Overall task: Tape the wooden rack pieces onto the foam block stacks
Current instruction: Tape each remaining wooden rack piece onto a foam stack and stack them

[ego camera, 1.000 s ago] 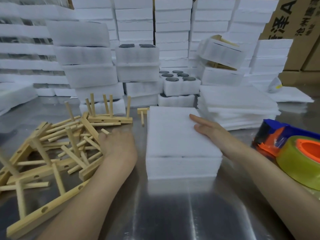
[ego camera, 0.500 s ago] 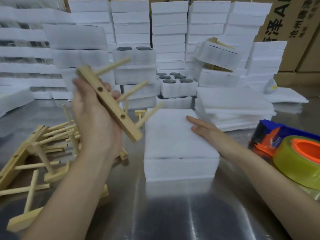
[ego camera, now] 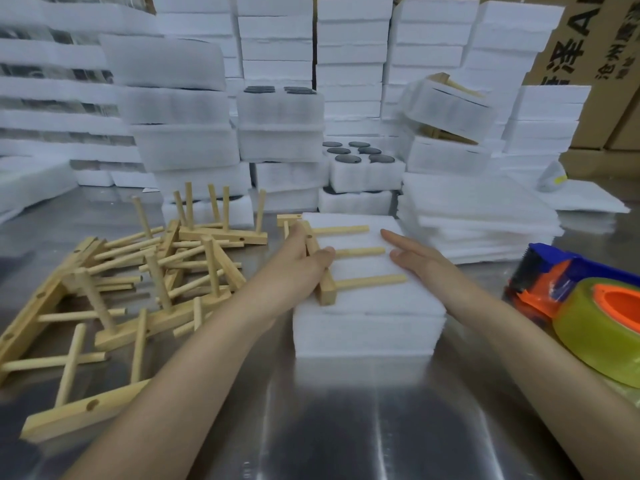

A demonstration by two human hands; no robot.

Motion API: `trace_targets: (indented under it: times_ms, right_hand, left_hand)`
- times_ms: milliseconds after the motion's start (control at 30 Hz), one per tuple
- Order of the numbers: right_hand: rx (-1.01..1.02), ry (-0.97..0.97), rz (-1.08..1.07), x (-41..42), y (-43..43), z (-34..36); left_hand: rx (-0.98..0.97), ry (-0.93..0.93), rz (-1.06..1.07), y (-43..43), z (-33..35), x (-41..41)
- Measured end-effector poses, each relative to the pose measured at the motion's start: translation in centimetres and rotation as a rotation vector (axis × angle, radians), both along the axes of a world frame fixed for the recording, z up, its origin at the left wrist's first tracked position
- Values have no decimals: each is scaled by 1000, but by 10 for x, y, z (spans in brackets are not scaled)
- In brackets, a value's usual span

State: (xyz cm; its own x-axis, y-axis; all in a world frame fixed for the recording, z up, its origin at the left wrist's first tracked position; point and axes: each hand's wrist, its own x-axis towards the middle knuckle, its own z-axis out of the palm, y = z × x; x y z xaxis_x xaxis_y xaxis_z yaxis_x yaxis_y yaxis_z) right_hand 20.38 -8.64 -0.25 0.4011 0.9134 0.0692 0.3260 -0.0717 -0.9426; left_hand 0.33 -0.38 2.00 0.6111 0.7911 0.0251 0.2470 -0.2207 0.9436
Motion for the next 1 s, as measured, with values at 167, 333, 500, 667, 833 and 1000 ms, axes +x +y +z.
trace_targets:
  times_ms: [167, 333, 500, 667, 833, 1000]
  right_hand:
    - [-2, -24, 5, 1, 0, -1]
    - [-24, -40, 11, 1, -1, 1]
    - [-20, 32, -10, -1, 3, -1]
    - [-11, -35, 17, 2, -2, -5]
    - [-8, -34, 18, 0, -4, -3]
    - [-6, -76, -37, -3, -6, 2]
  left_hand:
    - [-95, -178, 3, 0, -4, 8]
    - [-170, -196, 42, 4, -8, 8]
    - [-151, -215, 106, -1, -10, 14]
    - [-146, -243, 142, 0, -13, 16]
    - [-302, -350, 211, 3, -15, 14]
    - [-376, -302, 208, 1, -18, 13]
